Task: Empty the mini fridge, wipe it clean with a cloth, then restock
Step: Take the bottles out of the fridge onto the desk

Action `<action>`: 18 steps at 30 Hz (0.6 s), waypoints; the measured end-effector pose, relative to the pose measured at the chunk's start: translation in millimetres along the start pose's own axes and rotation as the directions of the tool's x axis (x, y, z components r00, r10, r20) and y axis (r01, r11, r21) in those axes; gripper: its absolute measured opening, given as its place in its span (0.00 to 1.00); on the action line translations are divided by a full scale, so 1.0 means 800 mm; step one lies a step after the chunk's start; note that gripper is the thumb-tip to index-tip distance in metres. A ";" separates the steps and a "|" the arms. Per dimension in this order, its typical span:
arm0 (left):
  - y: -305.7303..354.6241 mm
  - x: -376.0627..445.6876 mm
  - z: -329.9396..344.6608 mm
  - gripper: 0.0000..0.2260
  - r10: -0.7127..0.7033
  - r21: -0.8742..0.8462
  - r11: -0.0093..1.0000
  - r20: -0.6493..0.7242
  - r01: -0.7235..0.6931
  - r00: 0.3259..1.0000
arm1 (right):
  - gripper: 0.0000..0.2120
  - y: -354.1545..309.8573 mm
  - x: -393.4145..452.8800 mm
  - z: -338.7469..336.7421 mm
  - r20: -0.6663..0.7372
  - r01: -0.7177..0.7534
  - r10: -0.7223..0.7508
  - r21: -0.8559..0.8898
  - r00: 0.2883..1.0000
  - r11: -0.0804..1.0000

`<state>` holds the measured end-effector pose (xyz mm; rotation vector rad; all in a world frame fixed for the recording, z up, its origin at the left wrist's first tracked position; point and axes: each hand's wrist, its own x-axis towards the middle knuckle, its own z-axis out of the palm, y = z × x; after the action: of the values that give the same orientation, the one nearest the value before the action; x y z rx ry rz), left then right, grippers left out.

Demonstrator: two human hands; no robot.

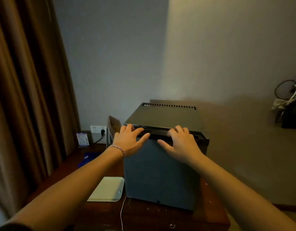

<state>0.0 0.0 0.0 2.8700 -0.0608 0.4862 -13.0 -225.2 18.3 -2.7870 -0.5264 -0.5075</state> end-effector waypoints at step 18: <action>-0.024 0.027 0.055 0.30 0.058 0.099 0.993 -0.006 -0.057 0.998 | 0.38 -0.003 0.047 0.091 0.161 -0.152 0.176 -0.155 0.971 0.976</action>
<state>36.0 8.0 -37.5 2.9699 -0.1208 0.5277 39.9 -189.4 -32.7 -2.9960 -0.2993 -0.2772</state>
